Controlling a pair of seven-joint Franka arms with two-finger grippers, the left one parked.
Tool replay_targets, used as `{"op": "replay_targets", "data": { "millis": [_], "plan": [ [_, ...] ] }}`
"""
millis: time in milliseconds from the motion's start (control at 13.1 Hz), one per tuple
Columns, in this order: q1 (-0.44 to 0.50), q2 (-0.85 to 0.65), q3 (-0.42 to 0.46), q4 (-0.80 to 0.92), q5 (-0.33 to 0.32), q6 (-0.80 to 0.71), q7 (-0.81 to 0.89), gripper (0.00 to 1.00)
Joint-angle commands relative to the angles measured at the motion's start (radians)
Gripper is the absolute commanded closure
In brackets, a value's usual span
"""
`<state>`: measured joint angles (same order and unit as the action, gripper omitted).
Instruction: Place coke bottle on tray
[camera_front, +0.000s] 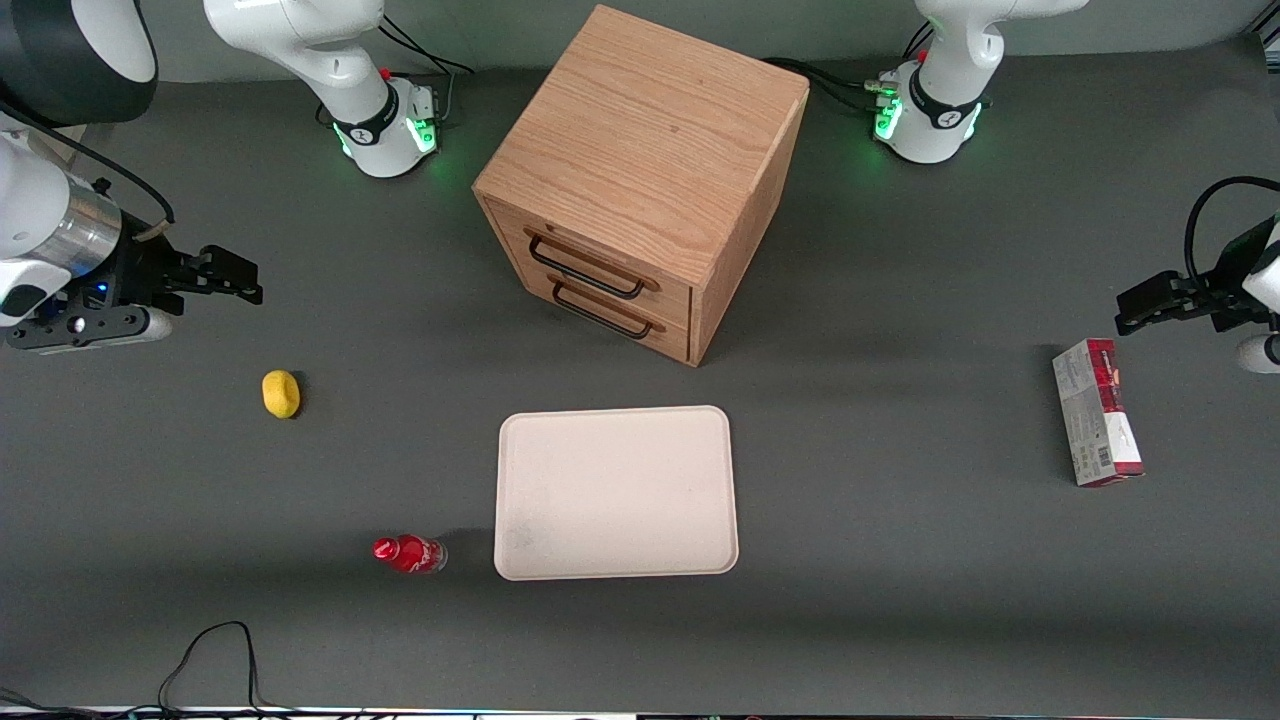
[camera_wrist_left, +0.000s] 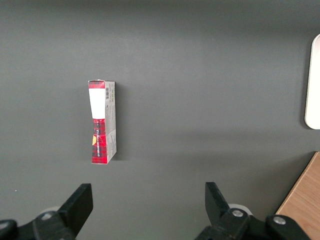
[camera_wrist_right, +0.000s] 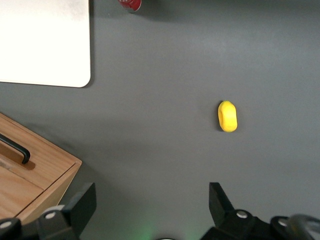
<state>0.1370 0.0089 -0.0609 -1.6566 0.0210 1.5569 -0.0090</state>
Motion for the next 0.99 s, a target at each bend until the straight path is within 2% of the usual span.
{"op": "replay_targets", "data": {
  "millis": [0,687,916],
  "plan": [
    [-0.023,0.010,0.007,0.037,0.022,-0.035,-0.028,0.00],
    [-0.020,0.014,0.004,0.058,0.023,-0.052,-0.042,0.00],
    [-0.027,0.048,0.001,0.112,0.063,-0.093,-0.042,0.00]
  ]
}}
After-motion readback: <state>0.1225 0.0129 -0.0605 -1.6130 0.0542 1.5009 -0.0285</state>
